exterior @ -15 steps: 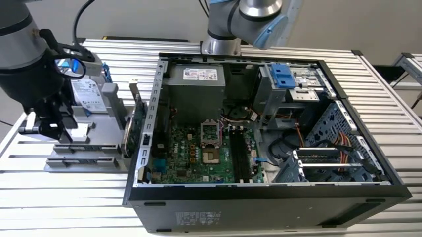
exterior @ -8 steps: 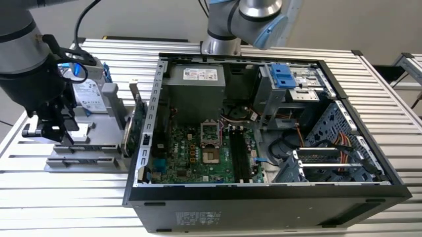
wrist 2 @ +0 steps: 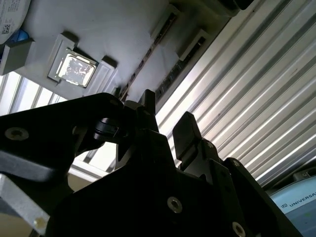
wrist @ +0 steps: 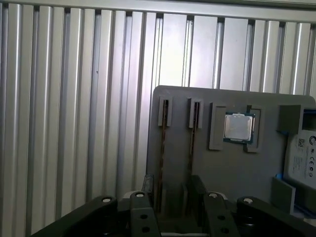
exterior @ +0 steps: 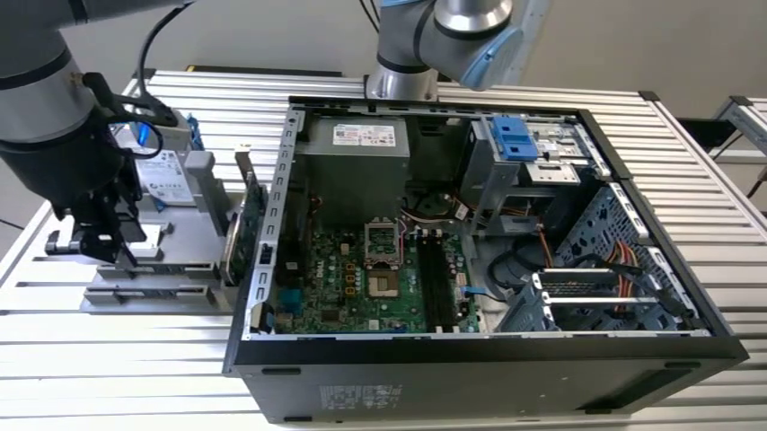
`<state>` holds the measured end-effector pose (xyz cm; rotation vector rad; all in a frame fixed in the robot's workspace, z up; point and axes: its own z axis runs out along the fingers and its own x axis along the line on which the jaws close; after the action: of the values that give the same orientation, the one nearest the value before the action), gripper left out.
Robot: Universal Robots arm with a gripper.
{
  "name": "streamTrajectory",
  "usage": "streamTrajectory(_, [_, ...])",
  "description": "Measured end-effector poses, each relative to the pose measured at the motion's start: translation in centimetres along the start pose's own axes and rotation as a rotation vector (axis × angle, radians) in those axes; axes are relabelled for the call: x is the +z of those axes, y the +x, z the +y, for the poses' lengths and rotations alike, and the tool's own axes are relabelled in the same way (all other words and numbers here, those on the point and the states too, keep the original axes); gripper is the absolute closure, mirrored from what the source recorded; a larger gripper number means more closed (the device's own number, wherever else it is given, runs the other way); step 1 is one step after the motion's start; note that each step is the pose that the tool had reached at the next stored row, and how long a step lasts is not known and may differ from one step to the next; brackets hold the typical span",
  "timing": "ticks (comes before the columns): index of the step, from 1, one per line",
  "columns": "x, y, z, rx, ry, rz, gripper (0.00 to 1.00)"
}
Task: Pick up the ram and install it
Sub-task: 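Pick up the ram and move it above insertion slot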
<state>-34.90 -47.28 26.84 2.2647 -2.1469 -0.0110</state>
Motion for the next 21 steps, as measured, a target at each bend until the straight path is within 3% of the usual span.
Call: streamTrajectory(21, [1.99, 0.10, -0.03, 0.000, -0.0030, -0.0001, 0.00])
